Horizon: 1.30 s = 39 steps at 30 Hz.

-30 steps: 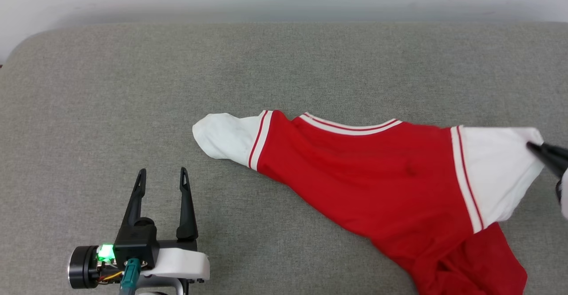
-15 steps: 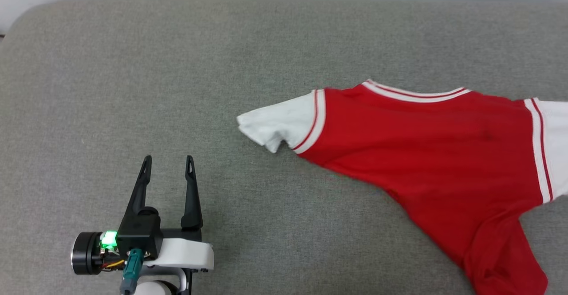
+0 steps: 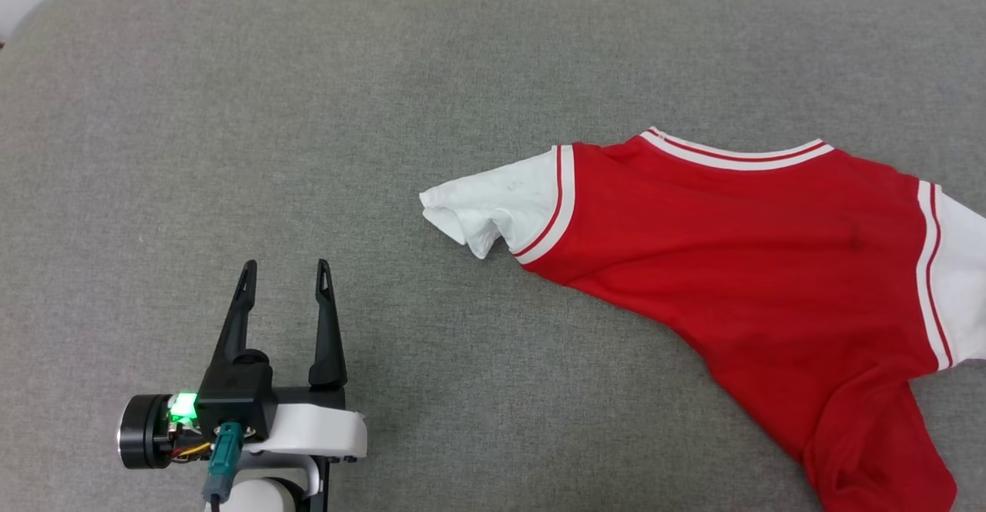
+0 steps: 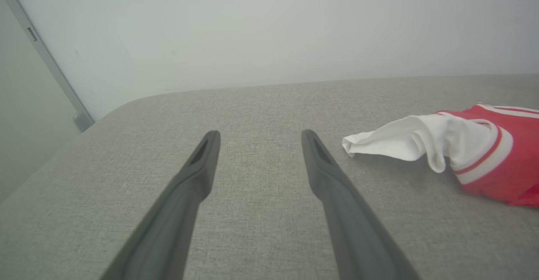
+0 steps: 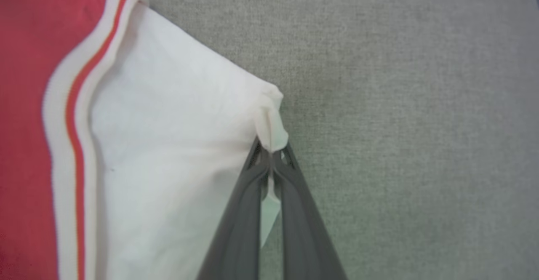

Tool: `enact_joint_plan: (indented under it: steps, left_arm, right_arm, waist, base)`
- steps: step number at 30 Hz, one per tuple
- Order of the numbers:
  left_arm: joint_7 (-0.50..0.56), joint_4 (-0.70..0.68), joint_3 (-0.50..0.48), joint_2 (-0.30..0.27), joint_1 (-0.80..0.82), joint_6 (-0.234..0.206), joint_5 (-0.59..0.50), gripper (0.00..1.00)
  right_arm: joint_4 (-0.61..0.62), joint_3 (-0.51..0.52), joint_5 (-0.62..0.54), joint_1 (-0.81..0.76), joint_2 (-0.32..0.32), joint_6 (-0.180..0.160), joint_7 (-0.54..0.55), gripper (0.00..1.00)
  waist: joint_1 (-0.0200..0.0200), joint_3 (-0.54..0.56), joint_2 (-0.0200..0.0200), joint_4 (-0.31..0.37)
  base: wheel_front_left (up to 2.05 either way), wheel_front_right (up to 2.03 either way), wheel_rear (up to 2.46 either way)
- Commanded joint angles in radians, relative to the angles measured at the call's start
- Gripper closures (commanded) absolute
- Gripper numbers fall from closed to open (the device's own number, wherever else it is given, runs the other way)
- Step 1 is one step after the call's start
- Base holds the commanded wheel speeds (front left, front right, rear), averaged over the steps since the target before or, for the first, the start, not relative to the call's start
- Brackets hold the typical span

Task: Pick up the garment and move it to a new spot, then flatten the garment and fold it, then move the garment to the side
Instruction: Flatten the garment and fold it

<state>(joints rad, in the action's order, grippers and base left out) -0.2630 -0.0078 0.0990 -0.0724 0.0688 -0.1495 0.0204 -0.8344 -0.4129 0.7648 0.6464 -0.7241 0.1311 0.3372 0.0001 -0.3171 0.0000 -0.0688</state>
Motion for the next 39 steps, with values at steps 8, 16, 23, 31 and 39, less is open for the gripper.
enact_joint_plan:
  steps: [8,16,23,31,39]
  left_arm:
    - [-0.002,0.01,-0.022,-0.036,0.062,0.064,0.027,0.0]
    - [0.058,0.132,-0.033,-0.145,0.295,0.212,0.089,0.0]
    - [0.324,0.202,0.013,-0.233,0.487,0.271,0.194,0.0]
    - [0.776,0.274,0.198,-0.334,0.632,0.279,0.404,0.0]
    - [1.033,0.378,0.364,-0.388,0.727,0.279,0.593,0.0]
  right_arm:
    - [0.047,0.009,-0.099,-0.008,0.009,-0.001,-0.351,0.0]
    - [0.214,0.066,-0.173,-0.094,0.054,-0.001,-0.486,0.0]
    - [0.415,0.17,-0.251,-0.214,0.111,-0.001,-0.435,0.0]
    - [0.629,0.291,-0.327,-0.356,0.184,-0.001,-0.321,0.0]
    - [0.757,0.327,-0.357,-0.404,0.229,-0.001,-0.228,0.0]
  waist:
    - [-0.0001,0.054,0.0,0.026]
    - [-0.0001,0.09,0.0,0.074]
    - [-0.0001,0.093,0.0,0.118]
    - [-0.0001,0.069,0.0,0.148]
    - [-0.0001,0.03,0.0,0.179]
  base:
    - [0.0,0.0,0.0]
    - [0.0,0.0,0.0]
    - [0.0,0.0,0.0]
    - [0.0,0.0,0.0]
    - [0.0,0.0,0.0]
